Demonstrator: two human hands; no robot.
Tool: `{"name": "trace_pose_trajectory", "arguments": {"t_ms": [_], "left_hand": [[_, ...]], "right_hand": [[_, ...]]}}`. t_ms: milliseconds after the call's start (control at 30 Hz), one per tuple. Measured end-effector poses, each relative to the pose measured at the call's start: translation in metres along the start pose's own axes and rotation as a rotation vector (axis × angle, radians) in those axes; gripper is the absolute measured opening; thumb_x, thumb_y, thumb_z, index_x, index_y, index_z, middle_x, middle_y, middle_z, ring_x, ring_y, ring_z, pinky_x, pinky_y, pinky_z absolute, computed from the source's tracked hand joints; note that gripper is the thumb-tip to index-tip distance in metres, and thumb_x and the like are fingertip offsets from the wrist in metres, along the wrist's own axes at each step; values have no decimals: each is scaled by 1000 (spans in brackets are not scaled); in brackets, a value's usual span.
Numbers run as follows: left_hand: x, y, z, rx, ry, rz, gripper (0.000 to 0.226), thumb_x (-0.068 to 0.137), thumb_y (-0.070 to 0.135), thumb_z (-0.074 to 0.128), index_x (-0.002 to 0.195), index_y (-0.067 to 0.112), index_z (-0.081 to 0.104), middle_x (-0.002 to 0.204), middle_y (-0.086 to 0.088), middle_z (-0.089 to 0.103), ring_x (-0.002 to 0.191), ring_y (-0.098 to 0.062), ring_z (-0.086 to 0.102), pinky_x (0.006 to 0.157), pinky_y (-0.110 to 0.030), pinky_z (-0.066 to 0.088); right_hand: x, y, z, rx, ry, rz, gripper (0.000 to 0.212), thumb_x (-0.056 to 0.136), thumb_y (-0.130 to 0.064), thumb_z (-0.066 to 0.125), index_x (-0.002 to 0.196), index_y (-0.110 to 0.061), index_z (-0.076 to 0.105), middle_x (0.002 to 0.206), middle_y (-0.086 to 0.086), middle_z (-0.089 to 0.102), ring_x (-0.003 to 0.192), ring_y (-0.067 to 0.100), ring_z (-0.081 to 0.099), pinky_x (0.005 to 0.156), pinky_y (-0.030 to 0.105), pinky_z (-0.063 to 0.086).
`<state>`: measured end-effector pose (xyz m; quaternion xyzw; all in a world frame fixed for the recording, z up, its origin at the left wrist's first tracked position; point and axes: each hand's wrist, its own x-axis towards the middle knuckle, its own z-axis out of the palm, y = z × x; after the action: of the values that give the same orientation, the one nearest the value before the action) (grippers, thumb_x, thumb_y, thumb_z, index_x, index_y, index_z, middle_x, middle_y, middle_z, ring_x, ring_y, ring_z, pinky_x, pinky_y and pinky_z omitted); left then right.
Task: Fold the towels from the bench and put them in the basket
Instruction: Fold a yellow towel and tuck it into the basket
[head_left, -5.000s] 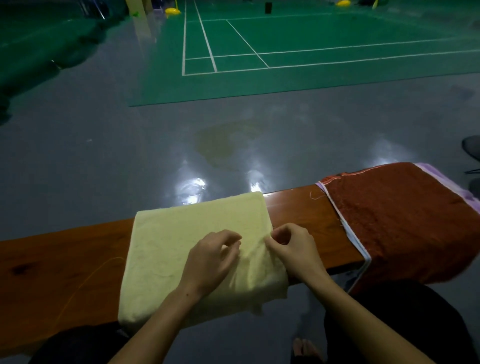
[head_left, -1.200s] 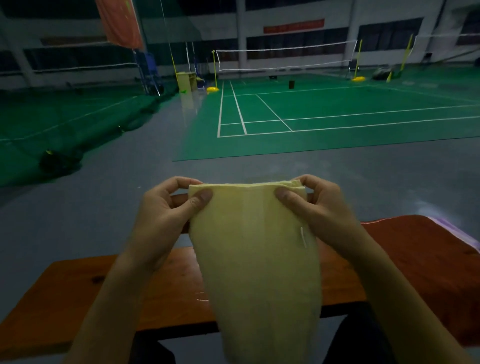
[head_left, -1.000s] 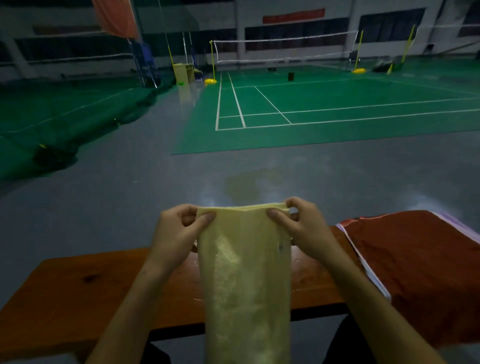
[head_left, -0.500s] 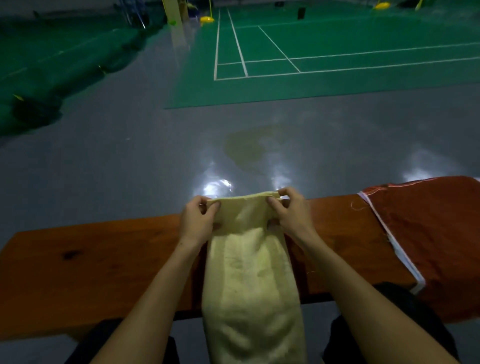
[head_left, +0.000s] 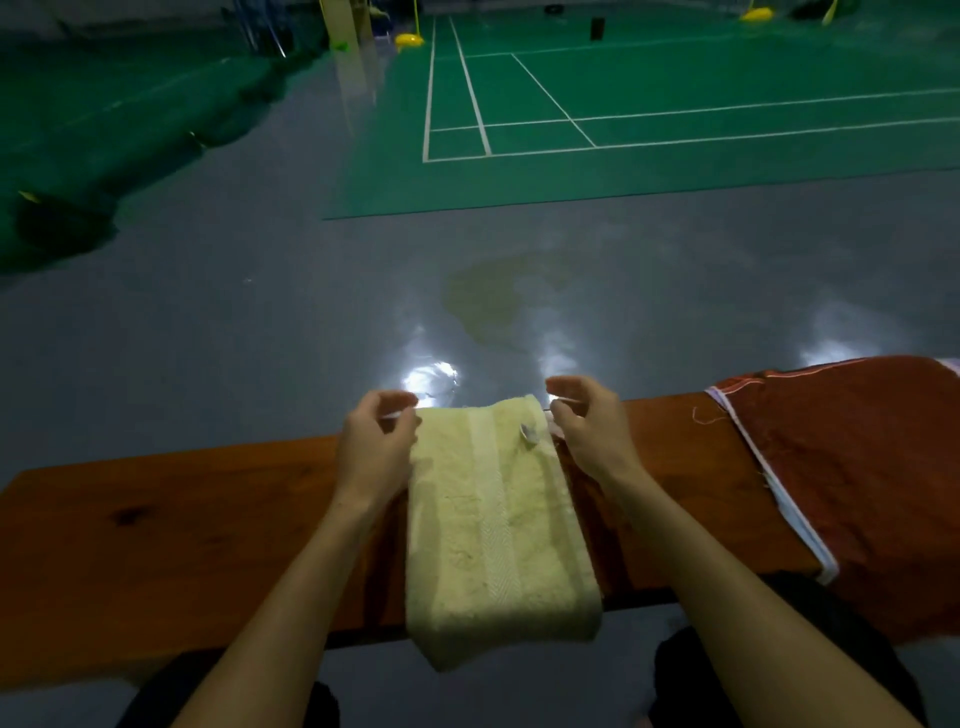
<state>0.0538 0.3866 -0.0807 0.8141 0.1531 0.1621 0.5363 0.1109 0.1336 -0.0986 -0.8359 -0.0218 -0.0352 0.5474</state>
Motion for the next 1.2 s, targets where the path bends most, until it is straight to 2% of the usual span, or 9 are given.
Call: {"name": "trace_pose_trajectory", "arguments": {"t_ms": [167, 333, 433, 533, 667, 900, 1033, 1133, 1200], "left_hand": [[-56, 7, -18, 183, -310, 73, 5, 102, 16, 67, 105, 16, 71, 94, 3, 76, 79, -9, 75, 71, -34, 65], [-108, -13, -11, 532, -446, 264, 23, 100, 43, 64, 122, 35, 65, 108, 17, 71, 92, 2, 68, 81, -26, 62], [-125, -20, 0, 635, -446, 310, 42, 104, 51, 52, 143, 37, 52, 138, 12, 63, 118, -5, 63, 96, -33, 59], [-120, -26, 11, 761, -492, 315, 63, 108, 52, 42, 163, 26, 29, 173, 2, 23, 160, -16, 17, 126, -37, 25], [-105, -40, 25, 950, -525, 394, 74, 108, 56, 24, 168, 18, 4, 174, -8, -11, 161, -23, -15, 130, -39, -7], [-92, -57, 20, 1033, -498, 500, 79, 104, 66, 11, 167, 23, -9, 171, -4, -24, 159, -21, -24, 131, -42, -7], [-95, -56, 8, 1055, -484, 501, 82, 103, 70, 15, 169, 21, 6, 173, -8, -11, 161, -26, -11, 131, -45, -5], [-106, -48, -11, 1046, -479, 578, 67, 102, 66, 35, 151, 24, 50, 167, -10, 37, 156, -29, 32, 126, -45, 23], [-115, -45, -28, 956, -458, 598, 51, 98, 66, 46, 135, 35, 61, 156, 3, 52, 144, -18, 48, 117, -38, 38]], "right_hand": [[-47, -7, -26, 39, -222, 125, 18, 102, -15, 64, 120, -17, 68, 113, 2, 74, 94, 15, 74, 80, 39, 66], [-108, -6, -25, -261, -514, -7, 24, 101, -29, 67, 124, -27, 68, 116, -15, 69, 103, -1, 67, 92, 27, 61], [-118, 3, -15, -388, -487, -135, 31, 102, -38, 62, 133, -30, 65, 126, -17, 62, 115, -2, 56, 104, 28, 52], [-113, 11, -5, -463, -440, -227, 38, 104, -45, 56, 139, -32, 59, 143, -15, 53, 133, 5, 43, 115, 32, 41], [-113, 20, 12, -708, -444, -411, 58, 106, -55, 36, 157, -27, 42, 170, -1, 27, 157, 18, 21, 129, 41, 20], [-107, 33, 15, -947, -452, -423, 73, 104, -71, 8, 168, -35, 5, 176, -4, -9, 160, 23, -18, 130, 54, -1], [-109, 36, -2, -976, -454, -315, 78, 101, -77, 13, 167, -35, 4, 176, -3, -8, 161, 32, -13, 129, 59, -4], [-115, 28, -28, -892, -471, -278, 74, 101, -72, 34, 164, -34, 22, 174, -4, 14, 161, 28, 7, 129, 51, 11], [-123, 24, -46, -815, -482, -270, 65, 100, -67, 46, 158, -39, 35, 168, -12, 28, 157, 19, 19, 127, 43, 23]]}}
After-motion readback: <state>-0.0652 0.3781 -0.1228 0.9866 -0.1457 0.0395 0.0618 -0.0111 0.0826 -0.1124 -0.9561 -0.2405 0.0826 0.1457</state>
